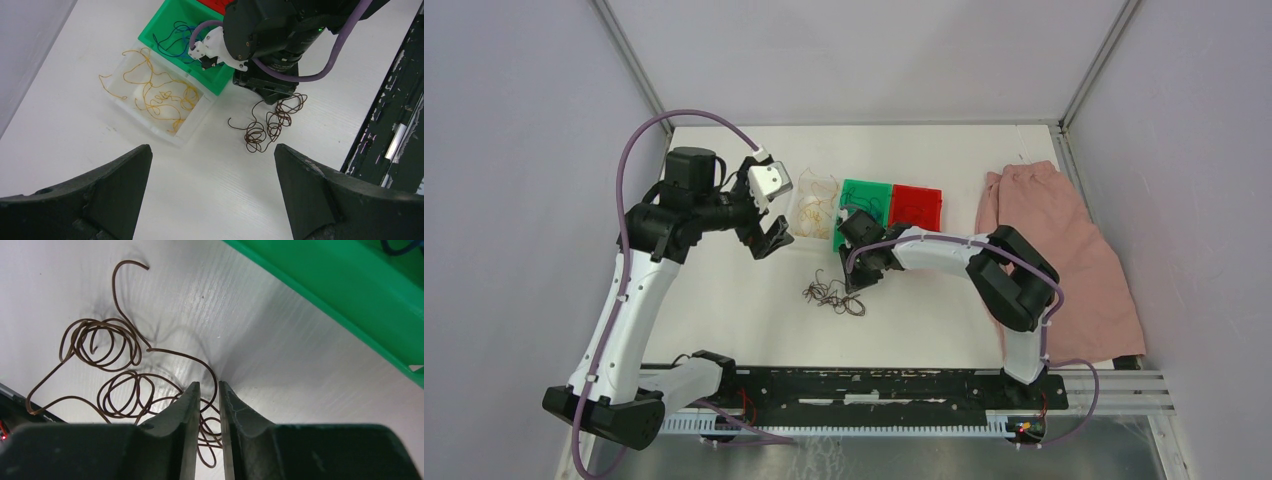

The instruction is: Untangle the cables

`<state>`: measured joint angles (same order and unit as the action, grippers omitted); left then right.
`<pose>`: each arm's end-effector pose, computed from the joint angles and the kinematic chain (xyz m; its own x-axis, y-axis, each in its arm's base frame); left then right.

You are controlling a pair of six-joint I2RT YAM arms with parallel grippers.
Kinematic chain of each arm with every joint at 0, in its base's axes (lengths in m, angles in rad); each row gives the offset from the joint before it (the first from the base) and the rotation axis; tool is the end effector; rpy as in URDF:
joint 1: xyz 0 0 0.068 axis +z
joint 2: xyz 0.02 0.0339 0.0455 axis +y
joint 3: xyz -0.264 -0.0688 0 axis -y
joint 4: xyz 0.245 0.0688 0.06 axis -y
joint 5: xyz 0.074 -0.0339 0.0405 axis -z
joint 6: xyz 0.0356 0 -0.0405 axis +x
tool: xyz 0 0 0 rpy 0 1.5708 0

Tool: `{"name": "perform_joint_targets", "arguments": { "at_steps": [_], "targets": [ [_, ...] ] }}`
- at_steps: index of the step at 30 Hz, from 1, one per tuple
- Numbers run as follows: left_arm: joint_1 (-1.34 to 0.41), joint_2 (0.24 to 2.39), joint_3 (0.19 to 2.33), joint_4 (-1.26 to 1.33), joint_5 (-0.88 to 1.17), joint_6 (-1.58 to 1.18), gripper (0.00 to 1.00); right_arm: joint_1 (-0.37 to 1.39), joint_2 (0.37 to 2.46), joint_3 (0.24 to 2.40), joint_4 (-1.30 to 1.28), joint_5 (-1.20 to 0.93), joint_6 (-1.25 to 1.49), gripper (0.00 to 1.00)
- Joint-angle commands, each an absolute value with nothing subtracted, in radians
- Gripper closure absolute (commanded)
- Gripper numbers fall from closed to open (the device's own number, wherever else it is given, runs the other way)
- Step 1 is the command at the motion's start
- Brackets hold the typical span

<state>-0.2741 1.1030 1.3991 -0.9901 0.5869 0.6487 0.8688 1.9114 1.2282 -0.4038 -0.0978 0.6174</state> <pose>0.1847 -0.0724 0.4117 -0.1069 0.5526 -0.8265 0.8782 0.4423 0.1821 0.2472 0.2977 0.1573 -0.9230 -0.1992 -0.3292 -0.3126 0.8870 0.3398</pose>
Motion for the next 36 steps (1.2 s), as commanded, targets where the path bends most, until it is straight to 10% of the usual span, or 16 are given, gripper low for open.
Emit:
{"name": "perform_joint_targets", "arguments": {
  "at_steps": [1,9,36],
  "targets": [
    [-0.269,1.097,1.422,-0.948,0.626,0.673,0.01,0.872,1.907,1.250,-0.377,-0.124,0.639,0.79],
    [-0.270,1.065,1.401,-0.952,0.635,0.676,0.01,0.873,1.752,1.246,-0.292,-0.141,0.623,0.99],
    [-0.329,0.951,1.100,-0.928,0.673,0.873,0.07,0.917,1.507,1.344,-0.182,-0.396,0.589,1.00]
  ]
}}
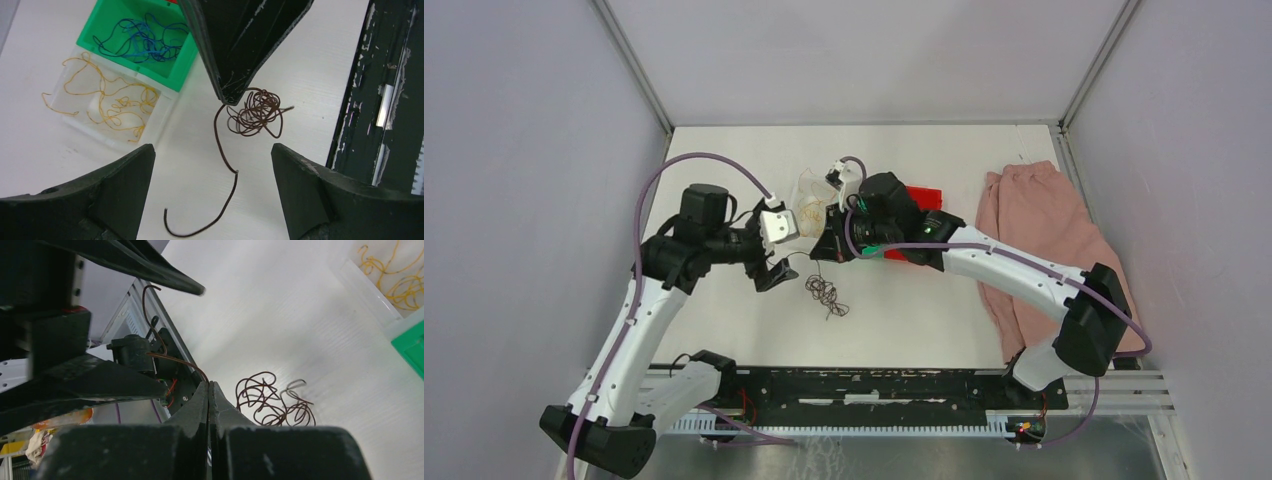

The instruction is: Untangle the cables

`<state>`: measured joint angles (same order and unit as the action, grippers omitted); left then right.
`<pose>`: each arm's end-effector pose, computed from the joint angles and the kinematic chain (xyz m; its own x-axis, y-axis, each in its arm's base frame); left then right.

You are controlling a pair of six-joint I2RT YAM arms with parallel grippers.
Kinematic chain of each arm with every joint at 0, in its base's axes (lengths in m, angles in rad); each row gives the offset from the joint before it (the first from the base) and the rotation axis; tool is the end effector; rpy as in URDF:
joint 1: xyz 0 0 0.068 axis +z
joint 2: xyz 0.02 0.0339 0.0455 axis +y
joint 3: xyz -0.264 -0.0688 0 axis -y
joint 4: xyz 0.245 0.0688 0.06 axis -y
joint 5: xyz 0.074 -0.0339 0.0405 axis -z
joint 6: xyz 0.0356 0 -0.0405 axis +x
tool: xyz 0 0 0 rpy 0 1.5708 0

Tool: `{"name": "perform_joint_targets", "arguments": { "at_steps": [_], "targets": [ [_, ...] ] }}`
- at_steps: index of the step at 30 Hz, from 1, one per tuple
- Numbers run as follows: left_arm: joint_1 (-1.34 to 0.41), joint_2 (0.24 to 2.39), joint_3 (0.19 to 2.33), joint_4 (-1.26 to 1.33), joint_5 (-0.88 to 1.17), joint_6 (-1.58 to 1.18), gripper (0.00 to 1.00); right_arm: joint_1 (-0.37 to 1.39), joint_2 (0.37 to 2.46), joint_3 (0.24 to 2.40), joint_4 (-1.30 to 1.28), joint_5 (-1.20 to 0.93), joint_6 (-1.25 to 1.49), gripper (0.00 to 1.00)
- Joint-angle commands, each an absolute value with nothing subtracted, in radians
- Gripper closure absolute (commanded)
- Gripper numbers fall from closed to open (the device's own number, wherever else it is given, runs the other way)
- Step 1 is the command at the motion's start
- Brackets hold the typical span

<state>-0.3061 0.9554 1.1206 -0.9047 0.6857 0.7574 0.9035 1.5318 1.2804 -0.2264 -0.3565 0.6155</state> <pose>0.1595 -0.0741 0.3601 -0.0002 0.5577 -0.8300 0.9351 0.2943 0.1975 0.2113 0.2883 0.3251 -0.7681 -0.1006 -0.6324 -0.5933 0.4833 0.6437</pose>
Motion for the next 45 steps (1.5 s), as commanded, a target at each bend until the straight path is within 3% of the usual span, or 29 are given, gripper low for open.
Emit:
{"name": "perform_joint_targets", "arguments": {
  "at_steps": [1,4,9,14,16,19,22,26,33,37,45],
  "targets": [
    [-0.333,0.951,1.100,-0.940,0.670,0.886,0.08,0.918,1.506,1.345,-0.179,-0.404,0.584,1.00],
    [-0.343,0.957,1.101,-0.954,0.664,0.904,0.12,0.921,1.504,1.355,-0.169,-0.433,0.577,1.00],
    [-0.343,0.953,1.107,-0.914,0.666,0.888,0.27,0.930,1.511,1.362,-0.169,-0.450,0.572,1.00],
    [-0.346,0.951,1.118,-0.913,0.685,0.866,0.74,0.934,1.501,1.344,-0.158,-0.458,0.571,1.00],
    [-0.345,0.943,1.115,-0.904,0.684,0.863,0.86,0.933,1.495,1.334,-0.147,-0.459,0.572,1.00],
    [-0.345,0.923,1.108,-0.864,0.680,0.840,0.96,0.934,1.489,1.327,-0.140,-0.468,0.573,0.99],
    [-0.345,0.897,1.110,-0.788,0.679,0.769,0.97,0.934,1.478,1.306,-0.119,-0.471,0.576,0.91],
    [-0.345,0.874,1.141,-0.694,0.707,0.636,0.97,0.933,1.450,1.246,-0.063,-0.469,0.577,0.57],
    [-0.345,0.885,1.241,-0.660,0.796,0.472,0.97,0.932,1.376,1.107,0.125,-0.439,0.544,0.31],
    [-0.345,0.891,1.288,-0.659,0.829,0.441,0.97,0.931,1.366,1.091,0.160,-0.395,0.502,0.25],
    [-0.345,0.908,1.342,-0.655,0.865,0.421,0.97,0.943,1.403,1.136,0.222,-0.391,0.503,0.25]
  ]
}}
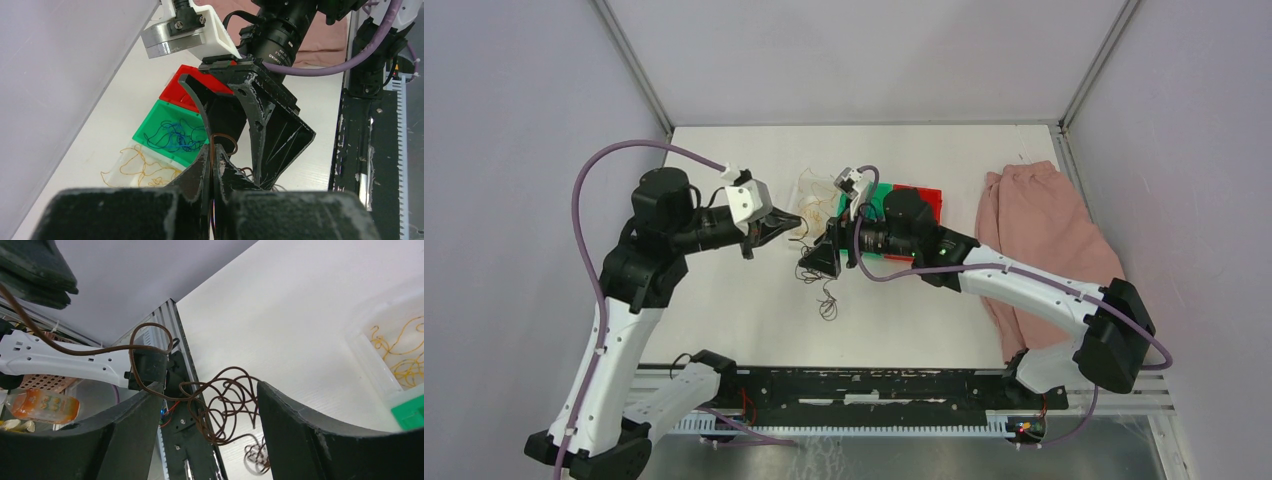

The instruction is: Untangle the cables

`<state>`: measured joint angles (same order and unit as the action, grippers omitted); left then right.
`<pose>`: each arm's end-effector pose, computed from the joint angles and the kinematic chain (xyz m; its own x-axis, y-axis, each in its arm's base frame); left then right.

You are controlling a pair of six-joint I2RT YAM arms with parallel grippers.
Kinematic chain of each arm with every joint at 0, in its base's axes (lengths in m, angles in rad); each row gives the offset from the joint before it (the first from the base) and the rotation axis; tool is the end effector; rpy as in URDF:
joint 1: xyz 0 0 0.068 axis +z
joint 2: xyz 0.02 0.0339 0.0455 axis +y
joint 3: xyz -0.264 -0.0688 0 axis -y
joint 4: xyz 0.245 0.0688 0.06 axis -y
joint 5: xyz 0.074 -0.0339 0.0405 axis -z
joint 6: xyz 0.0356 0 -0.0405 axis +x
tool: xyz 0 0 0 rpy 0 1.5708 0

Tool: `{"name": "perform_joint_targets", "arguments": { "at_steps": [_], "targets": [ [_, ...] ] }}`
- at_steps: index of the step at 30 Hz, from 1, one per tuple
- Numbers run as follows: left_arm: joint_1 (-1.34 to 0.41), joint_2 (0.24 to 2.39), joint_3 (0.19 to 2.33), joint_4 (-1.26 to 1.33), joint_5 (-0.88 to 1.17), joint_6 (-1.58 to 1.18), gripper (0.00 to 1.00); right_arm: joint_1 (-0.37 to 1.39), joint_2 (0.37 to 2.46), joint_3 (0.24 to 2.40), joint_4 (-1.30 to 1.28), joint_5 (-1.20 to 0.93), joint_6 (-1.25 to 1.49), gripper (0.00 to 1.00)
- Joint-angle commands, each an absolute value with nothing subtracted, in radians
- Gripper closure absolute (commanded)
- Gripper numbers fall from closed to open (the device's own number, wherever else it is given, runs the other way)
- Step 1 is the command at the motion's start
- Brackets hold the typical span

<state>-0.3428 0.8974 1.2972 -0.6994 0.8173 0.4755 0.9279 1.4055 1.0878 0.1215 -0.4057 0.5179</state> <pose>0.1341 -0.0754 0.4415 0.1586 0.2760 -0.9480 0.9152 0.3193 0.2460 0.1882 0.2747 0.3336 -0.5805 -0.0162 -0.8141 -0.7827 0.2867 0.5524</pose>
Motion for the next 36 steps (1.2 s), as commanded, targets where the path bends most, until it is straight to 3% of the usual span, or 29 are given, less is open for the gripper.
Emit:
{"name": "perform_joint_targets", "arguments": {
  "at_steps": [1,12,18,22,36],
  "targets": [
    [-0.345,0.909,1.344,-0.654,0.865,0.420,0.97,0.946,1.405,1.141,0.226,-0.381,0.497,0.25],
    [-0.345,0.936,1.405,-0.626,0.927,0.332,0.97,0.984,1.455,1.157,0.355,-0.354,0.515,0.39],
    [-0.345,0.967,1.471,-0.596,0.942,0.291,0.97,0.985,1.514,1.167,0.406,-0.443,0.612,0.59],
    [-0.345,0.991,1.526,-0.575,0.939,0.277,0.97,0.985,1.528,1.112,0.493,-0.463,0.686,0.66],
    [-0.345,1.097,1.818,-0.474,0.885,0.267,0.97,0.985,1.502,0.922,0.502,-0.483,0.737,0.57]
  ]
}}
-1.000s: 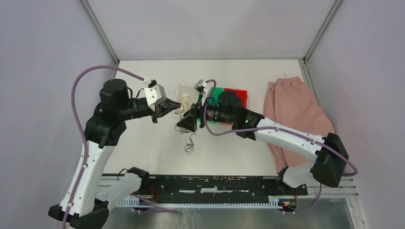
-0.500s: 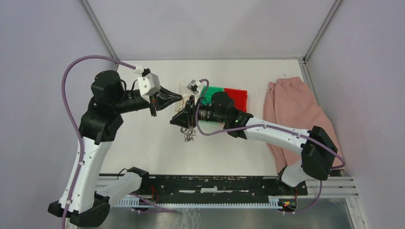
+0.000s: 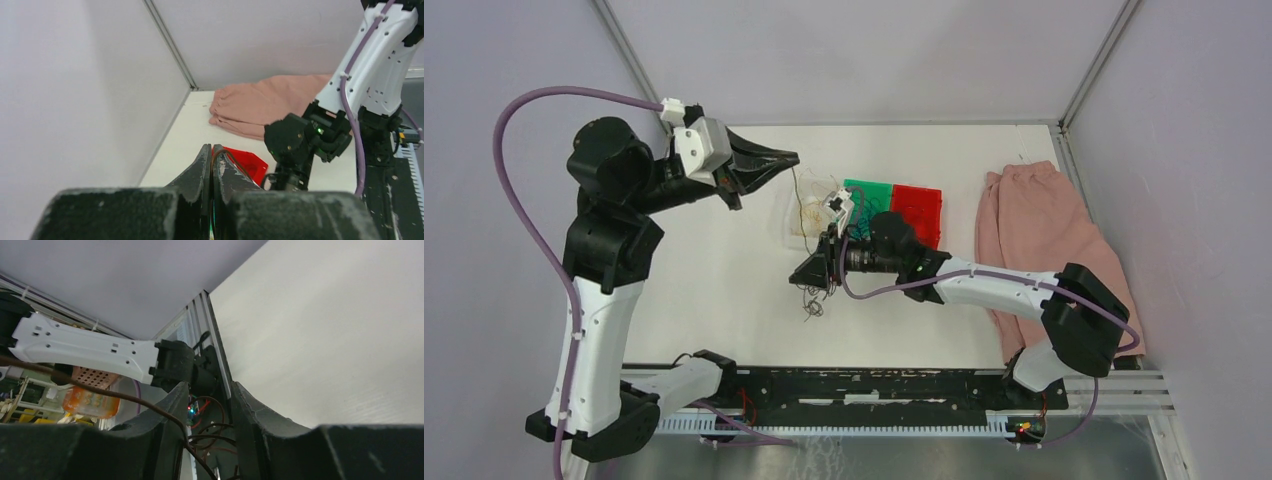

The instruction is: Untangle the cables

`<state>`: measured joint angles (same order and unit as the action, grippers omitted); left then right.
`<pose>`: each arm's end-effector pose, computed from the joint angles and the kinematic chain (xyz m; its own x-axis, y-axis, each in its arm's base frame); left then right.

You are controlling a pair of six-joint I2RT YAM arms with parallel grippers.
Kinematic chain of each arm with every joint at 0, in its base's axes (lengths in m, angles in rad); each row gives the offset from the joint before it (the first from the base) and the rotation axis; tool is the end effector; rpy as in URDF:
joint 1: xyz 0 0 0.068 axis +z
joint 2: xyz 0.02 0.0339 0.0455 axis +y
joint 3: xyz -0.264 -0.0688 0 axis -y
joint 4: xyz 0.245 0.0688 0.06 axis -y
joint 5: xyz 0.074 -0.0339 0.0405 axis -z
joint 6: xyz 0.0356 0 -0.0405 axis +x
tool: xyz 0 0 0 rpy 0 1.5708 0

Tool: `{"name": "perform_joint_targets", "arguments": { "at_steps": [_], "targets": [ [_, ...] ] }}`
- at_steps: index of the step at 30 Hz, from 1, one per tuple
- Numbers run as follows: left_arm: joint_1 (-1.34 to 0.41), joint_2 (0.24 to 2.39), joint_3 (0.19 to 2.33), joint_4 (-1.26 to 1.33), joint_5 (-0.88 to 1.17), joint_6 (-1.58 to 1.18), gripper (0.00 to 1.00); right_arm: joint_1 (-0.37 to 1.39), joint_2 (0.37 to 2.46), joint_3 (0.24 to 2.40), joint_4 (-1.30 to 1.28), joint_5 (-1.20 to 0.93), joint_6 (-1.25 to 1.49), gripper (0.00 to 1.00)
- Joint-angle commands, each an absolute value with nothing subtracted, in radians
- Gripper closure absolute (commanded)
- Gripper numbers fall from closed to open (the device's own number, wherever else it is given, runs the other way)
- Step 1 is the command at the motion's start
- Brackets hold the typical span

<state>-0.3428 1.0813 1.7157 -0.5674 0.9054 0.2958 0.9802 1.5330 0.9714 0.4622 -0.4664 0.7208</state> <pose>0.1351 -0.0779 0.5465 0.3363 0.0711 -0.9391 0.8873 0.3104 0.3412 0.1842 0.3035 0.2871 -0.6956 0.0210 -0.7181 -0.7081 0.1489 0.6903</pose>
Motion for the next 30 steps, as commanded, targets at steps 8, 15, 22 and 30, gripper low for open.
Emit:
{"name": "perform_joint_targets", "arguments": {
  "at_steps": [8,15,22,30],
  "targets": [
    [-0.345,1.144,1.963,-0.356,0.790,0.322,0.97,0.985,1.450,0.836,0.361,-0.440,0.632,0.47],
    [-0.345,1.153,2.005,-0.144,0.653,0.372,0.97,0.986,1.413,0.763,0.288,-0.350,0.550,0.43],
    [-0.344,1.178,2.040,0.037,0.463,0.475,0.97,0.986,1.390,0.699,0.269,-0.244,0.525,0.42],
    [-0.345,1.214,2.094,0.149,0.302,0.598,0.97,0.985,1.394,0.644,0.241,-0.138,0.536,0.64]
  ]
}}
